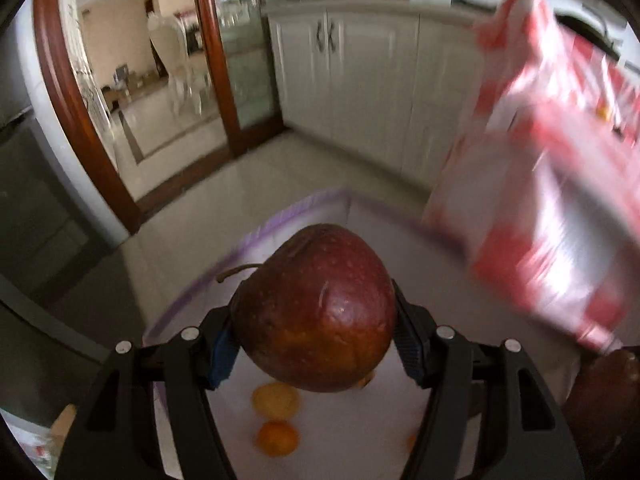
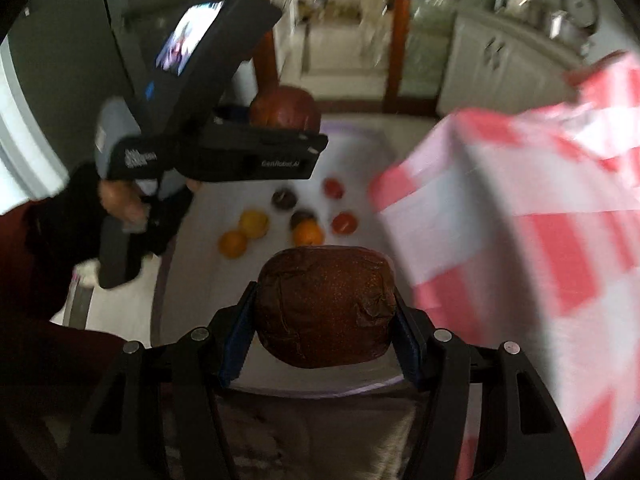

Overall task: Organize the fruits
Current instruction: 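Carry both large dark-red fruits in the tools over the white box, then open both tools to drop the dark-red fruits into the white box, then move both open tools back over the table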

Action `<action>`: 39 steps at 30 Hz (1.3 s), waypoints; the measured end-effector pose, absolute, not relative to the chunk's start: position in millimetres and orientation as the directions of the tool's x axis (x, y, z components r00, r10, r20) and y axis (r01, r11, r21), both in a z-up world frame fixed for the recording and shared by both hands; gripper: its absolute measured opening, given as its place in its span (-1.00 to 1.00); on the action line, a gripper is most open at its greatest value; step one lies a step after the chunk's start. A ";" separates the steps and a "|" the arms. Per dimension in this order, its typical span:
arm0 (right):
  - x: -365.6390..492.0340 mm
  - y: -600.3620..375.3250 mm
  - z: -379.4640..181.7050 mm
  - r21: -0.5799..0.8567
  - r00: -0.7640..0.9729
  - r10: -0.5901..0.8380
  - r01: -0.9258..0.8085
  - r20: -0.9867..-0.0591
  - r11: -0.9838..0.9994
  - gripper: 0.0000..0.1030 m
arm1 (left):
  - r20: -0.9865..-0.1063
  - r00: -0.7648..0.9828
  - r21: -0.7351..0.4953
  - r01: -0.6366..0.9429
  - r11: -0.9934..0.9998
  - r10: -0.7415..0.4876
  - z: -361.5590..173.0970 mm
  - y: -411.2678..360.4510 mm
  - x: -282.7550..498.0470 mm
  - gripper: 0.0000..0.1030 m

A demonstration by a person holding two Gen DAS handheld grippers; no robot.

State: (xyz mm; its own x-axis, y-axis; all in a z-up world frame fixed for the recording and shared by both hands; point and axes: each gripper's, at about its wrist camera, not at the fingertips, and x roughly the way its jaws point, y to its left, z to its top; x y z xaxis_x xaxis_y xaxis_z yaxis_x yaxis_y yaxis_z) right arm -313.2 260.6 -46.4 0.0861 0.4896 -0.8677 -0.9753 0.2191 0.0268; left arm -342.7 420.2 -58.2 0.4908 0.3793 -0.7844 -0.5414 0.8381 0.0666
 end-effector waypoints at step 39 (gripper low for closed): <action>-296.1 309.3 -83.7 -0.035 0.130 0.392 -0.970 -0.911 0.239 0.59 | -0.921 0.239 0.172 -0.458 0.872 0.307 -86.5 436.0 -358.5 0.57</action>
State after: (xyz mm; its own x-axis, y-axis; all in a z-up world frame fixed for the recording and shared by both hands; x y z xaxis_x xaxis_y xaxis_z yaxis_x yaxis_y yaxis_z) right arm -296.1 309.3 -83.7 0.1298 0.3921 -0.9107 -0.9704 0.2390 -0.0354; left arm -358.5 436.0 -86.5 0.2386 0.3072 -0.9213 -0.4580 0.8721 0.1722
